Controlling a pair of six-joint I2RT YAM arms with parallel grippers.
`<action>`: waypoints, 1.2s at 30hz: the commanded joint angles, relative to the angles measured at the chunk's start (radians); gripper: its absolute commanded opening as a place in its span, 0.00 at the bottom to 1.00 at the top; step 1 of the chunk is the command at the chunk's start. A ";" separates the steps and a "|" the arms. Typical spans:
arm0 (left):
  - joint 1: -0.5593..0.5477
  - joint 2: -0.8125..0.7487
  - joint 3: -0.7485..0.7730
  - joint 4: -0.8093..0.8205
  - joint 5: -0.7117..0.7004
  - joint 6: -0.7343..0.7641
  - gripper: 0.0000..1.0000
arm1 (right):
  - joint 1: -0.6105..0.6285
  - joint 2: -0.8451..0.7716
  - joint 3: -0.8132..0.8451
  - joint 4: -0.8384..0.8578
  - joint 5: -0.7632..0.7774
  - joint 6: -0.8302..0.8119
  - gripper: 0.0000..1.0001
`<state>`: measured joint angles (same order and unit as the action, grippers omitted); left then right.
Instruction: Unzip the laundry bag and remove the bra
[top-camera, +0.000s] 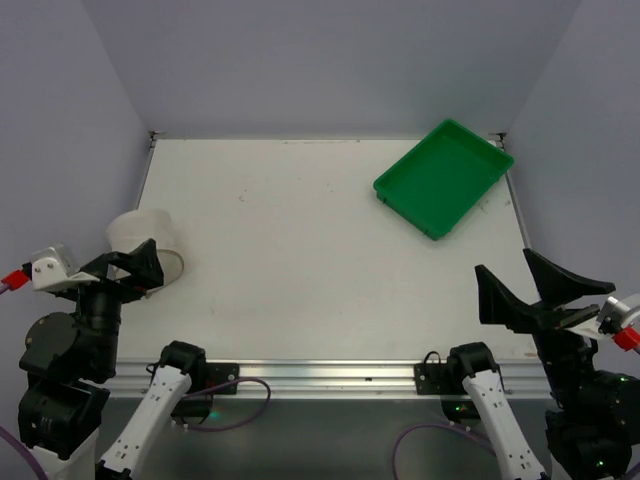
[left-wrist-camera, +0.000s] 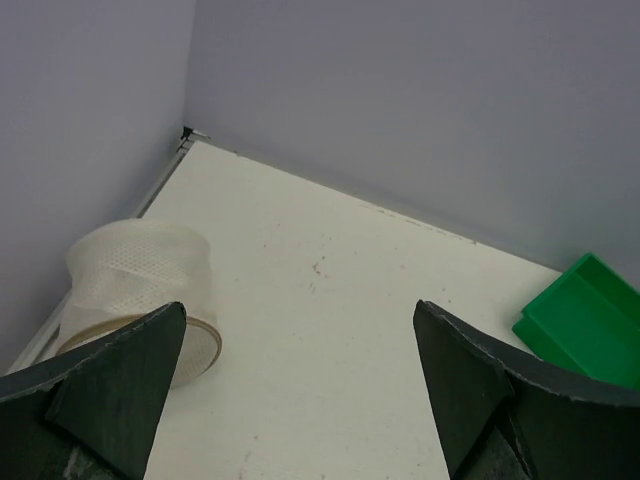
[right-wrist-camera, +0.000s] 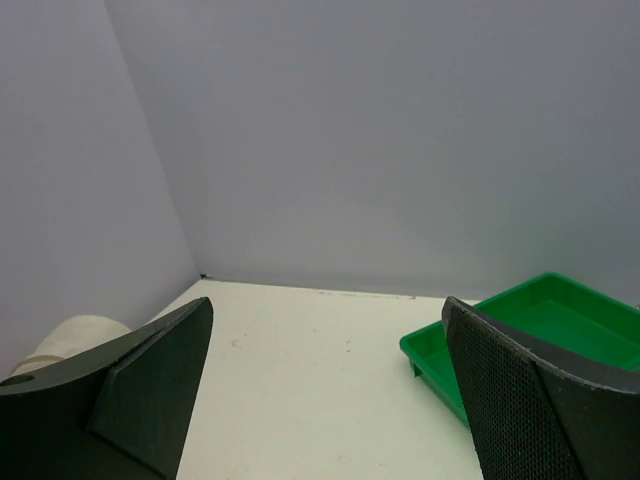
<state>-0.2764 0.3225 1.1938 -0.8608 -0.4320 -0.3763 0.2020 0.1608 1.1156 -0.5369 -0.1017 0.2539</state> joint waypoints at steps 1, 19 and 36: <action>-0.006 0.020 -0.013 -0.021 -0.013 -0.026 1.00 | 0.002 -0.010 -0.019 0.023 -0.032 0.010 0.99; -0.006 0.272 -0.394 0.135 -0.264 -0.374 1.00 | 0.004 0.034 -0.160 0.052 -0.202 0.090 0.99; 0.232 0.743 -0.550 0.503 -0.441 -0.581 1.00 | 0.040 -0.010 -0.296 0.123 -0.346 0.114 0.99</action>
<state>-0.0952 1.0210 0.6472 -0.5163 -0.8051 -0.9241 0.2272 0.1673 0.8234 -0.4603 -0.4133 0.3790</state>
